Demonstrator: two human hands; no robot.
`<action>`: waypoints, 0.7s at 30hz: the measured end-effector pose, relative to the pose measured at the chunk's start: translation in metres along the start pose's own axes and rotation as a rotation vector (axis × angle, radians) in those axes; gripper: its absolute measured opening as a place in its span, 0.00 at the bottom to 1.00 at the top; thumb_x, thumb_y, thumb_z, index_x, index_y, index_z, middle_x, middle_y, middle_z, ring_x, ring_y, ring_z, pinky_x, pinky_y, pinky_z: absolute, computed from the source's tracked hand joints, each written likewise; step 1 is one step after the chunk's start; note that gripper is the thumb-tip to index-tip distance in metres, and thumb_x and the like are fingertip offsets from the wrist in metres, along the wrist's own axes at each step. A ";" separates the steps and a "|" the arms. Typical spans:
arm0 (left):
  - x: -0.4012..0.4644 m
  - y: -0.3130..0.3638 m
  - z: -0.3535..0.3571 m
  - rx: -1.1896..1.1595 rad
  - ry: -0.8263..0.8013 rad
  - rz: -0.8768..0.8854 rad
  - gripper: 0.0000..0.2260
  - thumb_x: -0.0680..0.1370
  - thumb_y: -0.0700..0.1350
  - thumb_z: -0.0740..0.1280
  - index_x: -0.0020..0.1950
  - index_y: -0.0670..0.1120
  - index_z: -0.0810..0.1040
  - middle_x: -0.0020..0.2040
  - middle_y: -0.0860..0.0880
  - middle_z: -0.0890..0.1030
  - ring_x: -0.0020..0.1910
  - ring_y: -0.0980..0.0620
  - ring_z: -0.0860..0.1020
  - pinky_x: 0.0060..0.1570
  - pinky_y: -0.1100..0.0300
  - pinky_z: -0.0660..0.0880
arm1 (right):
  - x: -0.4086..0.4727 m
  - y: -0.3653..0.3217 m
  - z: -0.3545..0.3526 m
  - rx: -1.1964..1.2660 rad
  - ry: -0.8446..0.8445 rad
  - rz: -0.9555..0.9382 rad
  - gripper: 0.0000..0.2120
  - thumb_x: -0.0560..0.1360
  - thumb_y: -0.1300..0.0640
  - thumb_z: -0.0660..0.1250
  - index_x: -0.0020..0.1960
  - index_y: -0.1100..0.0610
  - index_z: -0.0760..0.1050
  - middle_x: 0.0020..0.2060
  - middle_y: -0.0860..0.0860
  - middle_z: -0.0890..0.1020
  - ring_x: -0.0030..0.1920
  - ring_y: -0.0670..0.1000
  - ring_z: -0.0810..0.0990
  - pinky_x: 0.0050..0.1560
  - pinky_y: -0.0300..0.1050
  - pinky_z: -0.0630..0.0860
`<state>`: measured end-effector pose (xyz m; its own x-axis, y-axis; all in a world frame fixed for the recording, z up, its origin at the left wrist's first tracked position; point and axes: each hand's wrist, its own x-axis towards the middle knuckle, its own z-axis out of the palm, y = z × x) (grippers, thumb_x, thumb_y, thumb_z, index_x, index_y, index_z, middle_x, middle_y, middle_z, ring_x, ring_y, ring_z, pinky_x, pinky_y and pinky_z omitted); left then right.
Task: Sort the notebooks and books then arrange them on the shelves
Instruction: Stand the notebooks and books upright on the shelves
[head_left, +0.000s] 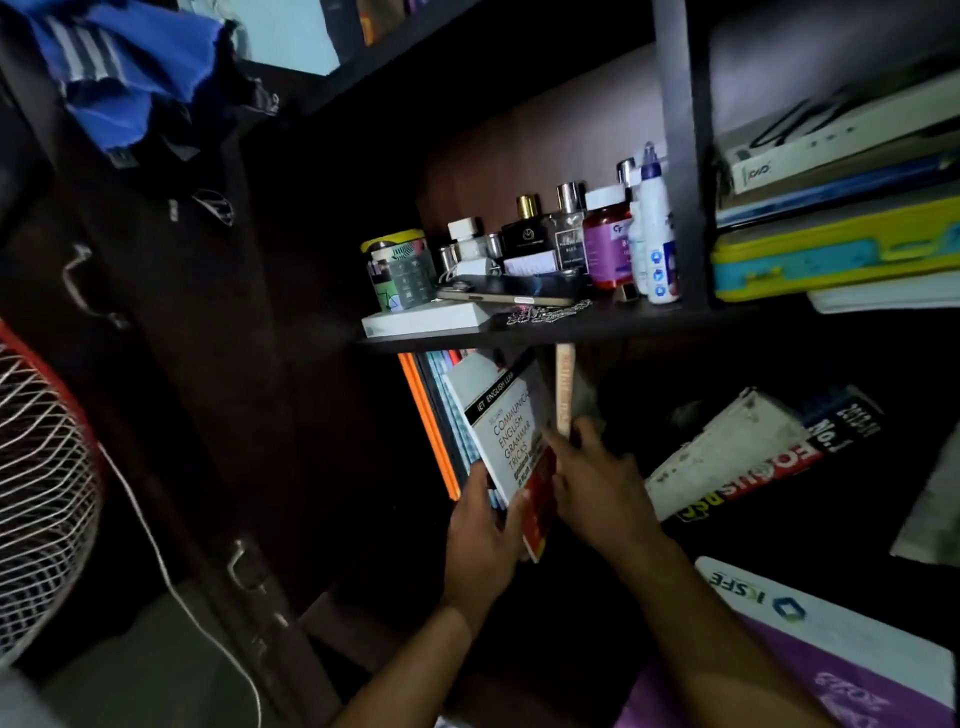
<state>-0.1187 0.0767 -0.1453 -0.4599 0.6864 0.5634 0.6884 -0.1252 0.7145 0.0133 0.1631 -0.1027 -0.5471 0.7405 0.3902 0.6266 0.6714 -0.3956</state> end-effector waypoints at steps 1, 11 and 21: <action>0.002 -0.002 0.001 -0.022 0.000 0.009 0.17 0.79 0.56 0.69 0.63 0.67 0.67 0.59 0.59 0.81 0.52 0.53 0.84 0.49 0.48 0.83 | 0.001 0.001 0.000 0.010 -0.038 -0.015 0.27 0.80 0.51 0.60 0.78 0.44 0.59 0.69 0.51 0.62 0.62 0.57 0.76 0.69 0.59 0.67; 0.017 -0.024 0.012 -0.045 -0.199 0.064 0.12 0.77 0.33 0.66 0.52 0.50 0.77 0.50 0.52 0.81 0.50 0.53 0.83 0.52 0.54 0.81 | 0.004 0.005 0.007 0.041 -0.074 -0.130 0.09 0.77 0.45 0.52 0.53 0.46 0.66 0.51 0.44 0.76 0.56 0.52 0.77 0.65 0.57 0.64; -0.006 -0.004 0.013 0.314 -0.313 0.120 0.25 0.77 0.63 0.59 0.68 0.51 0.76 0.64 0.50 0.78 0.62 0.49 0.77 0.57 0.53 0.76 | 0.011 -0.003 -0.024 0.283 0.033 -0.164 0.11 0.72 0.58 0.68 0.55 0.54 0.75 0.47 0.52 0.83 0.50 0.57 0.81 0.50 0.51 0.78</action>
<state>-0.1116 0.0822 -0.1567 -0.2083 0.8699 0.4470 0.8853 -0.0266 0.4643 0.0183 0.1684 -0.0770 -0.6066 0.6236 0.4932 0.3496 0.7663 -0.5390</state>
